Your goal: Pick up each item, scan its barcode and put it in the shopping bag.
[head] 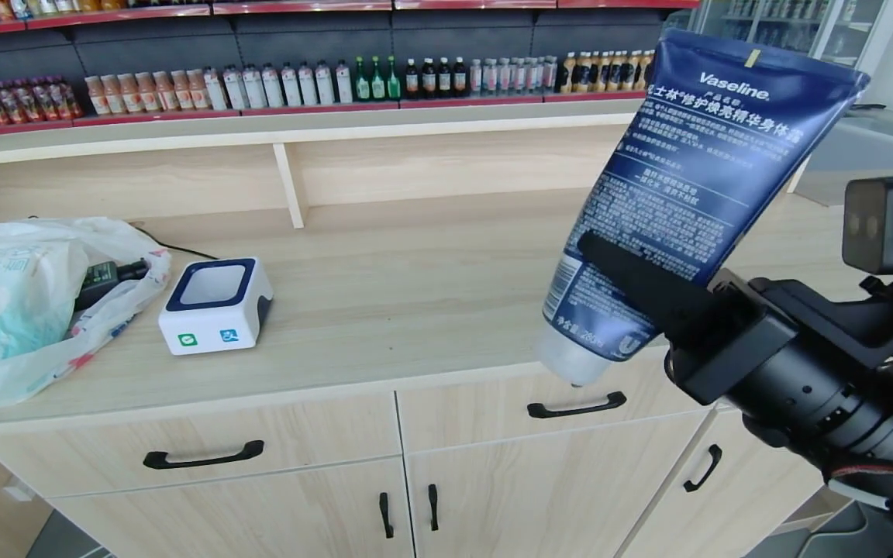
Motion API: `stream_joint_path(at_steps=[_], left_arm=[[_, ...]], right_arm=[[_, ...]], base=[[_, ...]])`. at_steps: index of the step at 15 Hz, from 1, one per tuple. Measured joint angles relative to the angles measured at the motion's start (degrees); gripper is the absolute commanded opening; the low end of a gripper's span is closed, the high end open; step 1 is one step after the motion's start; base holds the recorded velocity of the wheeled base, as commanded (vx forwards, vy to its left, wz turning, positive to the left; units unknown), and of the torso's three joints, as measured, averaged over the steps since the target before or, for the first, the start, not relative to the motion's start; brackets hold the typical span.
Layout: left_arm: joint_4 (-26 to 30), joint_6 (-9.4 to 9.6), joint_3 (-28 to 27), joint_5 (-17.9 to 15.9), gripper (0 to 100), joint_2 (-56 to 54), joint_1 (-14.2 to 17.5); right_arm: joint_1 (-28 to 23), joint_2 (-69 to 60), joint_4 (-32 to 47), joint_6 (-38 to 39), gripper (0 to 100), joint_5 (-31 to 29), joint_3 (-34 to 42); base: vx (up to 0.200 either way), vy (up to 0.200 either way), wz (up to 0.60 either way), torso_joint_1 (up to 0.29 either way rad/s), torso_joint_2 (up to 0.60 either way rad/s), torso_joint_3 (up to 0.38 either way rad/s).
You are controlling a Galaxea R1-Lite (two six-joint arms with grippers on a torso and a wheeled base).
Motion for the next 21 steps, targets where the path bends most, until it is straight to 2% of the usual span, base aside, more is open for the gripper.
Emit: stream_joint_path(at_steps=[4, 9, 13, 21], left_arm=[[-0.1, 0.16, 0.0, 0.0, 100, 0.0, 0.0], [0.0, 0.16, 0.0, 0.0, 100, 0.0, 0.0], [0.0, 0.16, 0.0, 0.0, 100, 0.0, 0.0], [0.0, 0.24, 0.0, 0.0, 100, 0.0, 0.0]], right_arm=[[2.3, -2.6, 0.0, 13.3, 0, 0.4, -3.2], [4.1, -6.3, 0.0, 19.7, 0, 0.5, -0.1], [7.8, -8.9, 0.0, 20.2, 0, 0.5, 2.7], [9.1, -9.8, 0.0, 20.4, 0, 0.4, 3.3]], base=[[0.000, 0.000, 0.00, 0.000, 0.00, 0.000], [0.000, 0.000, 0.00, 0.000, 0.00, 0.000], [0.000, 0.000, 0.00, 0.000, 0.00, 0.000], [0.000, 0.000, 0.00, 0.000, 0.00, 0.000]])
